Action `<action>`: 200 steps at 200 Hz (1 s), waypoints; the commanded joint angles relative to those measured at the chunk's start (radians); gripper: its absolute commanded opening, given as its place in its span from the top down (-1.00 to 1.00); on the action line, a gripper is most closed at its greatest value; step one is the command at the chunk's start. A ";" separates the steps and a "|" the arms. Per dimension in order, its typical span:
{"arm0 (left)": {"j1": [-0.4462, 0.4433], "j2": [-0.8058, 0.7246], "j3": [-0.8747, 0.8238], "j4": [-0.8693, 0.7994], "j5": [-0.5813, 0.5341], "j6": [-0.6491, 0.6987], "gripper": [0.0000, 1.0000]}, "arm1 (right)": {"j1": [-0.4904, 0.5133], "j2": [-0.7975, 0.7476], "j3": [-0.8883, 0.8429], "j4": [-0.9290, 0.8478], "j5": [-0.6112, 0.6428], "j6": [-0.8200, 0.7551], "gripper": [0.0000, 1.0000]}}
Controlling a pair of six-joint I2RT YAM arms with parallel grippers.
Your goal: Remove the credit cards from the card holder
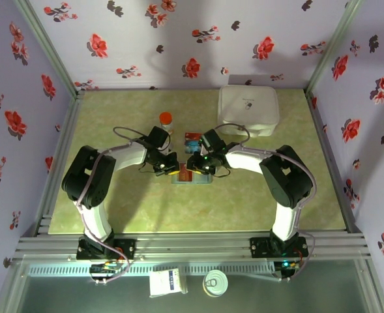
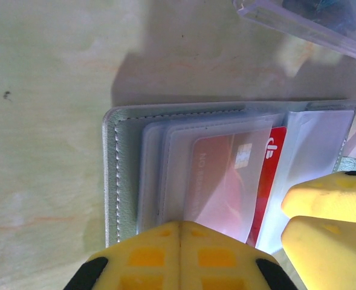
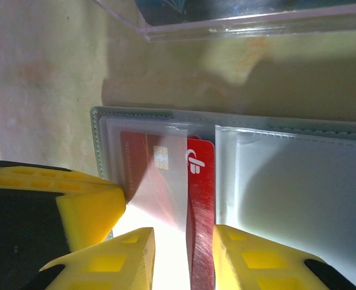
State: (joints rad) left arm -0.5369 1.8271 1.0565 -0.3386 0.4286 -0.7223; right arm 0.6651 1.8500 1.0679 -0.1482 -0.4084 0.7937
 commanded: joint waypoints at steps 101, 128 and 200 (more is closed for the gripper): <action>-0.008 0.021 0.016 -0.053 -0.047 0.029 1.00 | -0.016 0.042 -0.042 0.120 -0.083 0.059 0.42; -0.007 0.018 0.015 -0.052 -0.044 0.030 1.00 | -0.022 0.032 -0.055 0.157 -0.100 0.077 0.49; -0.007 0.015 0.014 -0.050 -0.042 0.027 1.00 | -0.032 0.020 -0.091 0.225 -0.126 0.098 0.72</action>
State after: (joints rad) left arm -0.5388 1.8271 1.0615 -0.3489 0.4179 -0.7185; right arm 0.6395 1.8778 0.9947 0.0299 -0.5053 0.8761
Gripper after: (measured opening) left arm 0.045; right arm 0.161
